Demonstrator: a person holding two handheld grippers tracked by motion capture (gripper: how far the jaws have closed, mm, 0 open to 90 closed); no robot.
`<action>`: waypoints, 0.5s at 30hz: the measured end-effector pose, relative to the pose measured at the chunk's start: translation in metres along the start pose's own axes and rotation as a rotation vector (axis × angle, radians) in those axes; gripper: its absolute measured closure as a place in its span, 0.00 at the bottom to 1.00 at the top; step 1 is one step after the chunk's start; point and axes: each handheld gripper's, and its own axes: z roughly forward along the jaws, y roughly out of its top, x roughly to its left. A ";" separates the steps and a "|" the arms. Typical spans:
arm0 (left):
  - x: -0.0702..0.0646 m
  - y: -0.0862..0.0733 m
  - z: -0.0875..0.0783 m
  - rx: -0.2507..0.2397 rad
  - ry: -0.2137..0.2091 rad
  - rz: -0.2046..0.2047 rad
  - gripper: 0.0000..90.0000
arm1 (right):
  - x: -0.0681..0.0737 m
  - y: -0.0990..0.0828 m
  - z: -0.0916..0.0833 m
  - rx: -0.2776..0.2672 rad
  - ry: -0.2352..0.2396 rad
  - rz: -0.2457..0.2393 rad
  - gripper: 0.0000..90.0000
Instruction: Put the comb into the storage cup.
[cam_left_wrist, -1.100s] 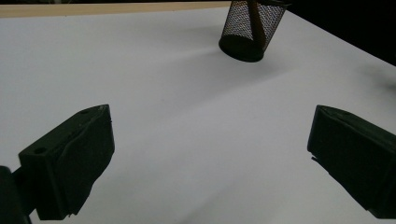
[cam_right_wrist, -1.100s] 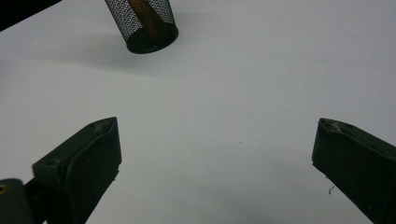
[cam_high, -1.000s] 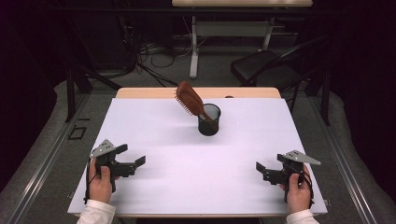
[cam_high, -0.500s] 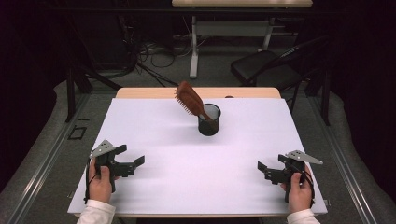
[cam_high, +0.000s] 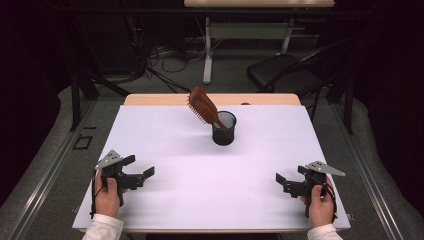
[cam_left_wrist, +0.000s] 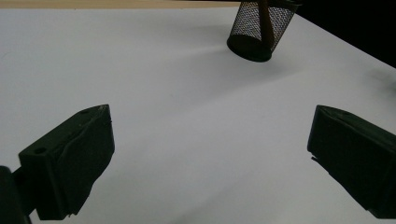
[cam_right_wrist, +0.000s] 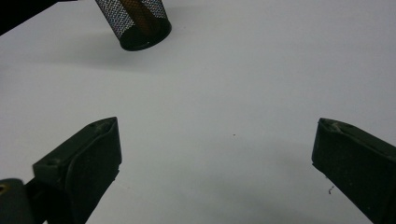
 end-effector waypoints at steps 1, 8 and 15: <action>0.000 0.000 0.000 0.000 0.001 0.000 0.01 | 0.000 0.000 0.000 0.000 -0.001 -0.001 0.01; 0.001 0.000 0.000 -0.006 -0.001 -0.007 0.01 | 0.000 0.000 0.000 -0.002 -0.001 -0.002 0.01; 0.001 0.000 -0.001 -0.010 0.006 -0.010 0.01 | 0.000 0.000 0.000 -0.008 -0.003 -0.003 0.01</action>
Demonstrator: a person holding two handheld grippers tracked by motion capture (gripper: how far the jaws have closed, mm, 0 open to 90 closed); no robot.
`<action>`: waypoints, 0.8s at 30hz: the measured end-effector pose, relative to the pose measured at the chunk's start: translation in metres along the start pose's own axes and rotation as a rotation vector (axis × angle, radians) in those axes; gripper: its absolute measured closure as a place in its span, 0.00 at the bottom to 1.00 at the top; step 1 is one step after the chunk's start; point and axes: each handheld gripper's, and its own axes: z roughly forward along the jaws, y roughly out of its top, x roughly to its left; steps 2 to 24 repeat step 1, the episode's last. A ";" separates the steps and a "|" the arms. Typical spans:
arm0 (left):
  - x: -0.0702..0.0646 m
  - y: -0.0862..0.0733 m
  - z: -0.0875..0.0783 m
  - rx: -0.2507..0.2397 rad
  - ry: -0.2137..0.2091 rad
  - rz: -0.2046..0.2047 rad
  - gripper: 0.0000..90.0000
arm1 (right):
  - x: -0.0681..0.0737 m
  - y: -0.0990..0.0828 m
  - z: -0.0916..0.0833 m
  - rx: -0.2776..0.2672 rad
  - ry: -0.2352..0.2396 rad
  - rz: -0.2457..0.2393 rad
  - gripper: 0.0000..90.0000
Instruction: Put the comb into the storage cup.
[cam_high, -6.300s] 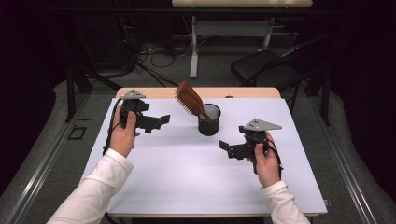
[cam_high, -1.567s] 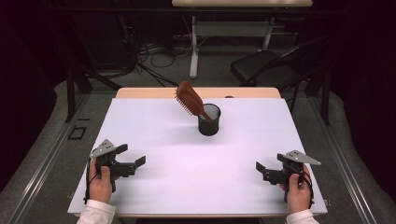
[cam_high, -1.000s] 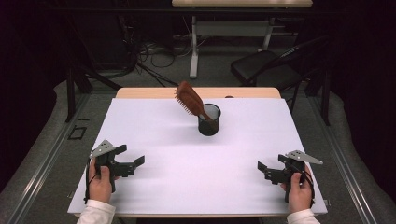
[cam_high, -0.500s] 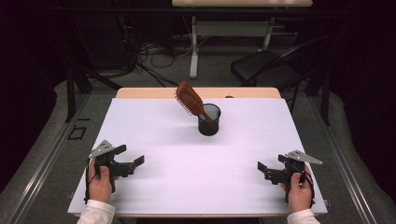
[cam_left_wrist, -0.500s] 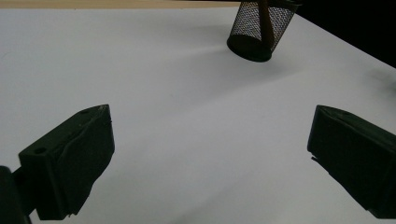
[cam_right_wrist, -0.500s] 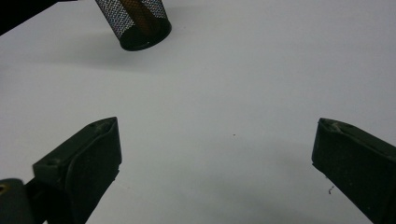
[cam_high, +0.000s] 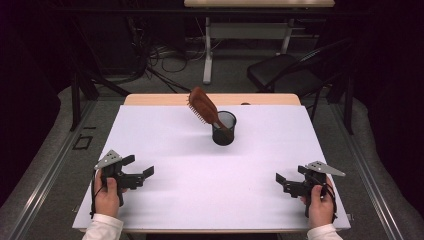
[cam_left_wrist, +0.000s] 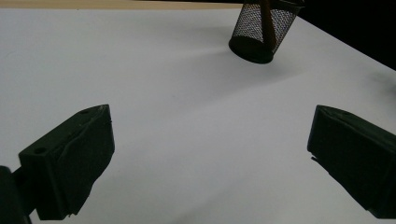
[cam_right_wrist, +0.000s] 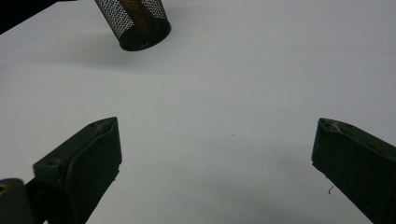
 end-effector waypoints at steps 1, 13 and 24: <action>0.000 0.000 0.000 -0.003 0.000 -0.002 0.01 | 0.000 0.000 -0.001 0.001 -0.003 -0.001 0.01; 0.000 0.000 0.000 -0.003 0.000 -0.002 0.01 | 0.000 0.000 -0.001 0.001 -0.003 -0.001 0.01; 0.000 0.000 0.000 -0.003 0.000 -0.002 0.01 | 0.000 0.000 -0.001 0.001 -0.003 -0.001 0.01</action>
